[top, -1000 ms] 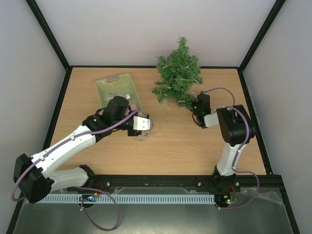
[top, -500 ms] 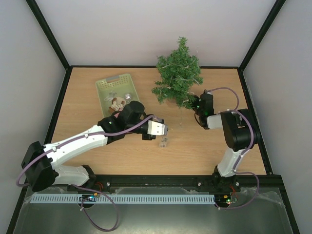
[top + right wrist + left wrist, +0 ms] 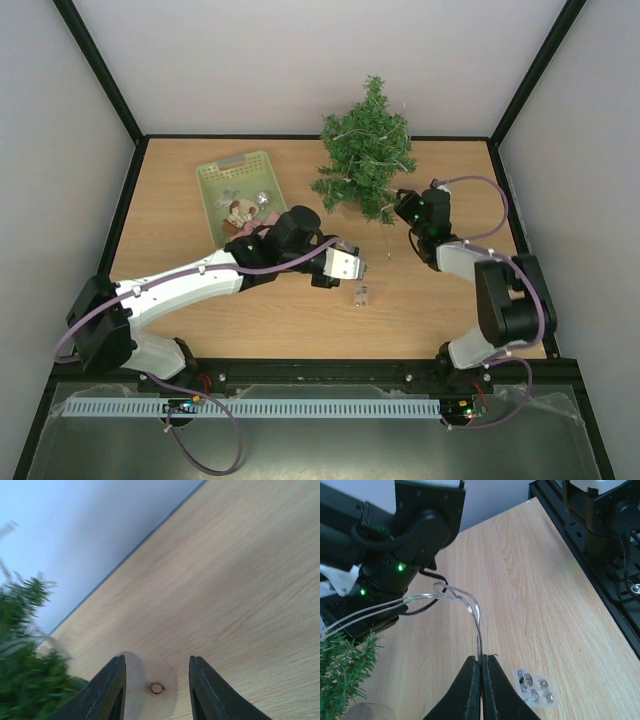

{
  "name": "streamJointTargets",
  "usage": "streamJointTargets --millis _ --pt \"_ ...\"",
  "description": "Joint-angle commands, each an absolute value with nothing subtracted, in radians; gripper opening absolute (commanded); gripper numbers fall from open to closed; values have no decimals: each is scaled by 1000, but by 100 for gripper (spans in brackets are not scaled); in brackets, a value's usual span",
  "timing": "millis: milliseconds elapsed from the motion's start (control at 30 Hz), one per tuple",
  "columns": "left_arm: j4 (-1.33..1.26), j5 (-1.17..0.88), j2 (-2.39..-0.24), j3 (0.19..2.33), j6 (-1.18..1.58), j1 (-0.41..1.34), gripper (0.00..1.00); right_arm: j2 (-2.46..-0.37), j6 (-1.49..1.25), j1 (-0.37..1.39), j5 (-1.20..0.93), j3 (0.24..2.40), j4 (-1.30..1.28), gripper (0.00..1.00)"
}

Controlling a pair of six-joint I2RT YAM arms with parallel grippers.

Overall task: Decorate the small christmas tree
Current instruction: Wrap the decoration item around the Christmas tree.

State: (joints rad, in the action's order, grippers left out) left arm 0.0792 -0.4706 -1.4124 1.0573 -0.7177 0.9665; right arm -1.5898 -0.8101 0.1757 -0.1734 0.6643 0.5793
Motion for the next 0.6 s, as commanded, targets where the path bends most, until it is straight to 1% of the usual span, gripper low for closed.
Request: streamJointTargets --millis 0,233,333,433,567 --pt "59 -494 -1418 1086 -745 973 2 -1432 -749 170 -105 687 399 34" --pt "25 -491 -1400 1025 -733 974 2 -1214 -697 174 -194 734 205 36" --pt "20 -488 -1393 1005 -733 973 2 -1169 -704 174 -230 779 92 38" --pt "17 -483 -1386 990 -734 974 2 -1131 -748 175 -368 781 79 39" --pt "17 -493 -1378 983 -732 974 2 -1097 -817 176 -573 744 147 41"
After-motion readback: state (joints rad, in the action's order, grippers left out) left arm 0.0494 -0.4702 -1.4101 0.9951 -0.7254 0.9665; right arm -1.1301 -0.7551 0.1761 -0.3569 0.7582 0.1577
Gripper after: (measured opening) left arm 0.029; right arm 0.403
